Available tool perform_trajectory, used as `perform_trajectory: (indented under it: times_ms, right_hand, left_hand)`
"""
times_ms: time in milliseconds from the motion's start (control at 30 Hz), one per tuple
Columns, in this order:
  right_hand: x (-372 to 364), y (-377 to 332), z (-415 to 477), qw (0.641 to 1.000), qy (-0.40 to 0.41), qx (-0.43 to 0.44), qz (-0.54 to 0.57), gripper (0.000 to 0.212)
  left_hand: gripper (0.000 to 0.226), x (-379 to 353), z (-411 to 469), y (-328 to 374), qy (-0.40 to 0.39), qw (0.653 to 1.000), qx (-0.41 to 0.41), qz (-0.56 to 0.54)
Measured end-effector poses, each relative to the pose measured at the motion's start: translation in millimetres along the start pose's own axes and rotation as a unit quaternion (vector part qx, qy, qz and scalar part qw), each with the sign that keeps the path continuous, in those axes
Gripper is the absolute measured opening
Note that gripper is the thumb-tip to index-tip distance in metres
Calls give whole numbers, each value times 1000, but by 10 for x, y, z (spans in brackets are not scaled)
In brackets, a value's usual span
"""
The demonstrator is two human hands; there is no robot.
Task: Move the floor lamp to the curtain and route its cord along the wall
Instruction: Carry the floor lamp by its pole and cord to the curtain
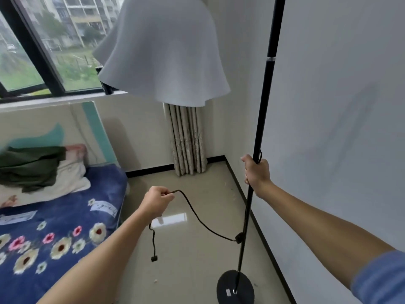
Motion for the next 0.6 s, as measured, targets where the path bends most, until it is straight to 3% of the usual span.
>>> perform_trajectory:
  times_ms: [367,600]
  right_hand:
    - [-970,-43,2394,1000,-26,12,-11,41]
    - [-1801,76,3831,999,-6,-9,-37,37]
  left_hand:
    - [18,243,2394,419,29,998,18,-51]
    - [15,392,4154,386,-4,998,26,-63]
Point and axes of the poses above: each hand's wrist, its own z-axis towards the middle knuckle, its own x-axis out of the back of the hand, y = z × x, the point moved 2 cm from there along z, towards the middle knuckle, and after that the axes turned 1 degree about x, right-handed, at the moved point
